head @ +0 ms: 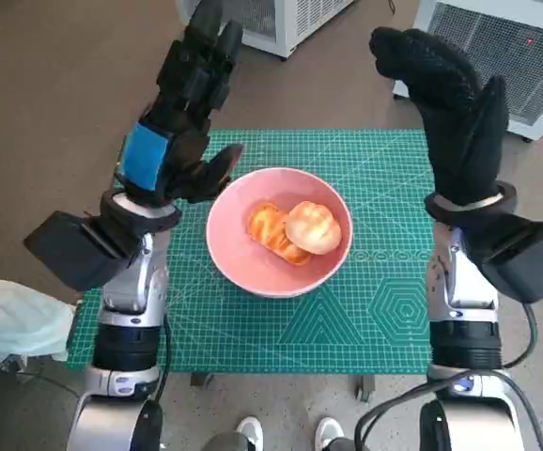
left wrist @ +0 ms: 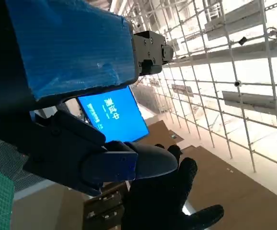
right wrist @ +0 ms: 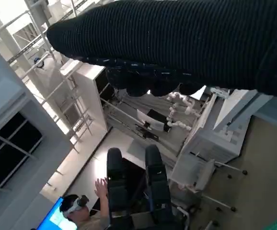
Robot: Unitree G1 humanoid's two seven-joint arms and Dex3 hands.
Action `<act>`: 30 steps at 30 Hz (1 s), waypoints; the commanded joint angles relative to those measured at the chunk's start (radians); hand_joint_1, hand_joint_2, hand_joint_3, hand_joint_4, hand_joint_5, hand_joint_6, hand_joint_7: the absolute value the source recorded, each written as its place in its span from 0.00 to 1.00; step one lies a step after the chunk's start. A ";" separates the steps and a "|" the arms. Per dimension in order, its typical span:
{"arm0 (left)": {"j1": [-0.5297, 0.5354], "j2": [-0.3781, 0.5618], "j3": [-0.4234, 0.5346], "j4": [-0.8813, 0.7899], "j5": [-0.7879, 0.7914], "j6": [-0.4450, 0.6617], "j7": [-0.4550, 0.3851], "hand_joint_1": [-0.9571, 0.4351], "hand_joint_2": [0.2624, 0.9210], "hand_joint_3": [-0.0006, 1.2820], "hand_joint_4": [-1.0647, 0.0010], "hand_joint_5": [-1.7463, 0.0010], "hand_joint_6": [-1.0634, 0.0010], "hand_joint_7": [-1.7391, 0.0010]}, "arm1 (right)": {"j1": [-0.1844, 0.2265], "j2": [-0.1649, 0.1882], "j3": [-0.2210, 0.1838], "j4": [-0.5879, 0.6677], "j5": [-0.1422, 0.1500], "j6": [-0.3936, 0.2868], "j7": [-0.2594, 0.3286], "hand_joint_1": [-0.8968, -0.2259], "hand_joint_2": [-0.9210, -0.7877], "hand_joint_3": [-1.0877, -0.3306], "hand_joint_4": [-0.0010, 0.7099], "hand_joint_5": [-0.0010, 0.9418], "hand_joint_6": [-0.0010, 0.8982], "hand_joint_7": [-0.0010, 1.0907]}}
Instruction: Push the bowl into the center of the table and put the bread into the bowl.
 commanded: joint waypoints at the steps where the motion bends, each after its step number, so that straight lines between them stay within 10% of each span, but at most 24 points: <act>1: 0.024 -0.014 -0.005 -0.023 -0.003 -0.022 0.009 0.08 1.00 0.38 1.00 1.00 0.95 0.98 | 0.004 -0.004 0.004 -0.004 0.002 0.023 -0.004 0.23 0.00 0.49 0.31 0.00 0.17 0.29; 30: 0.089 0.011 0.008 -0.050 0.040 -0.100 0.058 0.08 1.00 0.39 0.99 1.00 0.95 0.99 | 0.014 0.008 0.023 -0.033 -0.021 0.029 -0.028 0.23 0.00 0.49 0.31 0.00 0.18 0.28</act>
